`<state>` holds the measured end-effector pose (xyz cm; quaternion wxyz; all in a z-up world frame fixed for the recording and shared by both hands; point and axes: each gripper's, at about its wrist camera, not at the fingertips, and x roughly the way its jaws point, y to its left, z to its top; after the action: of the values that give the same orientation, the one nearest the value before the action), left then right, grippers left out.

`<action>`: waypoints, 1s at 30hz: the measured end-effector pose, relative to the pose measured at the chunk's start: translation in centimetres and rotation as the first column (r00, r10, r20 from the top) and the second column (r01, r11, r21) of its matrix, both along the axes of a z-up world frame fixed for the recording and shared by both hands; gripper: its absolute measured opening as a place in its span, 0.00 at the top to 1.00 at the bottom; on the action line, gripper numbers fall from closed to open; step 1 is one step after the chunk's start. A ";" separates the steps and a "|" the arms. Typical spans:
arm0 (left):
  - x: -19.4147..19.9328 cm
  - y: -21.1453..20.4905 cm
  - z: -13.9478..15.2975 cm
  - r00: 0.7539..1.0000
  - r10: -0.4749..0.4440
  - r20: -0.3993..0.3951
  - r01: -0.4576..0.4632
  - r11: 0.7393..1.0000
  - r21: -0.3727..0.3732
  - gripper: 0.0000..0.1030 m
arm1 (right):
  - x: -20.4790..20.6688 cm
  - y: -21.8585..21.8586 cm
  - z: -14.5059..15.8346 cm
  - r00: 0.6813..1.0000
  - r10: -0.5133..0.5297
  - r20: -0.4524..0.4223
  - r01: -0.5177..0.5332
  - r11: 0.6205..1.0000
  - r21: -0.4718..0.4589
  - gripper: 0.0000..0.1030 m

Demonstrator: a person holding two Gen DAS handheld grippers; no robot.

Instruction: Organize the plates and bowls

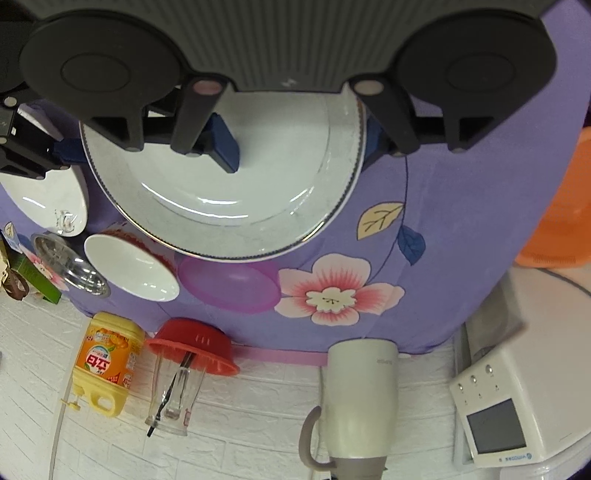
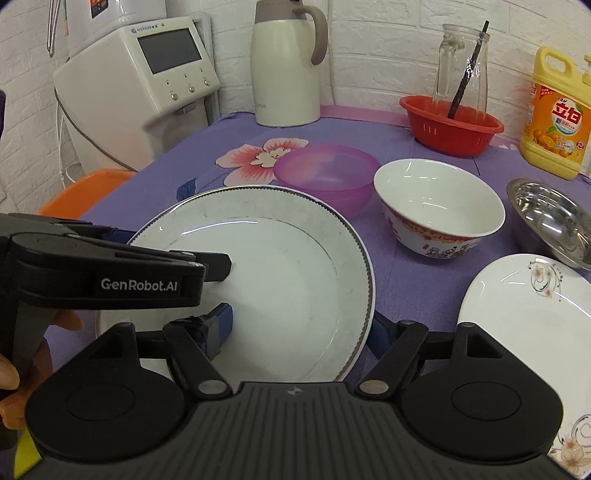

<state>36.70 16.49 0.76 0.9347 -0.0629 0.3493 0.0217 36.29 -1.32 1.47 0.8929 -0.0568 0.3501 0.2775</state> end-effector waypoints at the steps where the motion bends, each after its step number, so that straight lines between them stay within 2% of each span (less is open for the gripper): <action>1: -0.4 -0.1 0.5 1.000 0.003 0.007 -0.003 1.000 0.004 0.38 | -0.4 -0.1 0.5 1.000 0.000 0.007 0.000 1.000 0.003 0.00; 7: -3.6 -1.2 3.3 0.999 0.008 0.050 -0.008 1.000 0.003 0.38 | -3.3 -0.9 2.6 0.999 -0.024 0.047 0.023 0.999 0.025 0.00; 11: -6.7 -1.9 3.8 0.998 0.011 0.063 -0.011 1.000 0.006 0.38 | -5.9 -1.8 2.7 0.999 -0.019 0.031 0.017 0.999 0.039 0.00; 18: -13.1 -3.1 2.0 0.998 0.028 0.049 -0.028 1.000 0.008 0.38 | -11.8 -3.0 0.9 0.999 -0.020 -0.025 0.021 0.998 0.065 0.00; 21: -15.3 -3.5 1.1 0.998 0.036 0.055 -0.036 0.999 0.002 0.38 | -13.9 -3.4 0.3 0.999 -0.032 -0.023 0.034 0.997 0.072 0.00; 26: -17.0 -4.1 -0.3 0.999 0.037 0.040 -0.037 0.999 -0.003 0.38 | -15.3 -3.9 -0.5 0.998 -0.062 -0.023 0.064 0.994 0.088 0.00; 30: -17.5 -4.0 -1.3 0.998 0.044 0.040 -0.042 0.998 -0.037 0.36 | -15.3 -4.2 -1.0 0.998 -0.061 -0.034 0.064 0.991 0.117 0.00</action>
<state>19.22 12.51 -0.57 0.9396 -0.0876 0.3291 0.0343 20.96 -5.53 0.47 0.8975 0.0113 0.3482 0.2704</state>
